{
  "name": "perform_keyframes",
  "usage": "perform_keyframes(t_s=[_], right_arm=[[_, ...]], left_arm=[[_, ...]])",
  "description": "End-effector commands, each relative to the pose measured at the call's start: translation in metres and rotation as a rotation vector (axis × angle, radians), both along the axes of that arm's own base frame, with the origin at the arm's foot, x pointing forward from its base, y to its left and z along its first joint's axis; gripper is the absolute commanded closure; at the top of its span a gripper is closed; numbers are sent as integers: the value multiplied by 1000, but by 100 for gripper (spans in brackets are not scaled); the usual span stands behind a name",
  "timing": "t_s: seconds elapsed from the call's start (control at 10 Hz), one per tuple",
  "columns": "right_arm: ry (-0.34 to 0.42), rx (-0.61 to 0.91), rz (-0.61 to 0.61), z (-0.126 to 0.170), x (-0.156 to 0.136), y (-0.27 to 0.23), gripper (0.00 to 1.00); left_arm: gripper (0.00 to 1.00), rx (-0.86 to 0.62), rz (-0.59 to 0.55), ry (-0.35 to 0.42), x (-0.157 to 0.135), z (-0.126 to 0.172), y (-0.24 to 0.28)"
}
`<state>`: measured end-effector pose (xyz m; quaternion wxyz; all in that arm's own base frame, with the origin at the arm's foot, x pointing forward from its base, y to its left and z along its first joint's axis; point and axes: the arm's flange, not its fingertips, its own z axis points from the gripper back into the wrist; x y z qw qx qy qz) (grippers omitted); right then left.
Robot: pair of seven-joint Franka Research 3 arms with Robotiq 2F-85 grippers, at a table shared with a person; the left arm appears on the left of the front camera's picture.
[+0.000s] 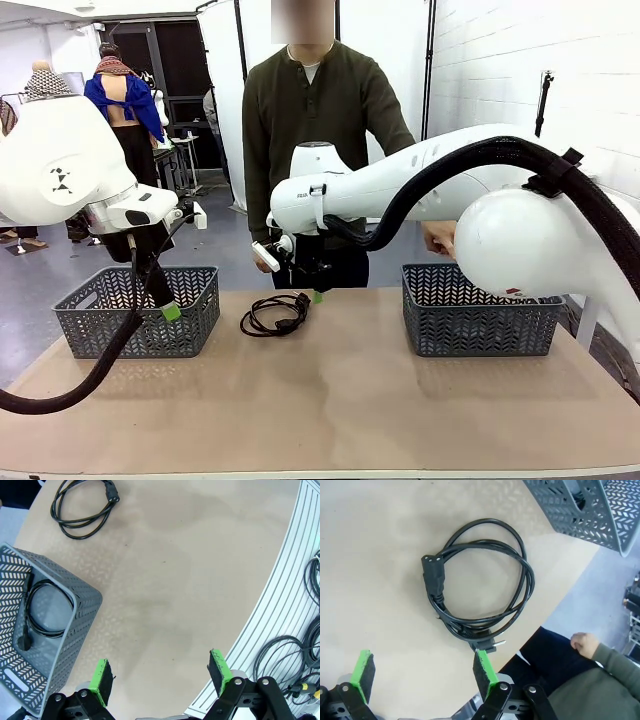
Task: Organize the cables according to human instructions.
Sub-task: Pick up a bundle of cables and place it in the basket indicated by the human.
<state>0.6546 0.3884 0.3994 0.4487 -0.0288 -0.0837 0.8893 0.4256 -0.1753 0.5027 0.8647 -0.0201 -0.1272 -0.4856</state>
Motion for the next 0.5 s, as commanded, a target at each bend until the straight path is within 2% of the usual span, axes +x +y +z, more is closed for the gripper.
perform_keyframes(t_s=[0.0,0.4], right_arm=[[-5,2,-8,3,-4,-3,0],[-2,1,-2,2,1,-1,0]], left_arm=[[0,2,1,3,0,2,0],[0,2,1,3,0,2,0]])
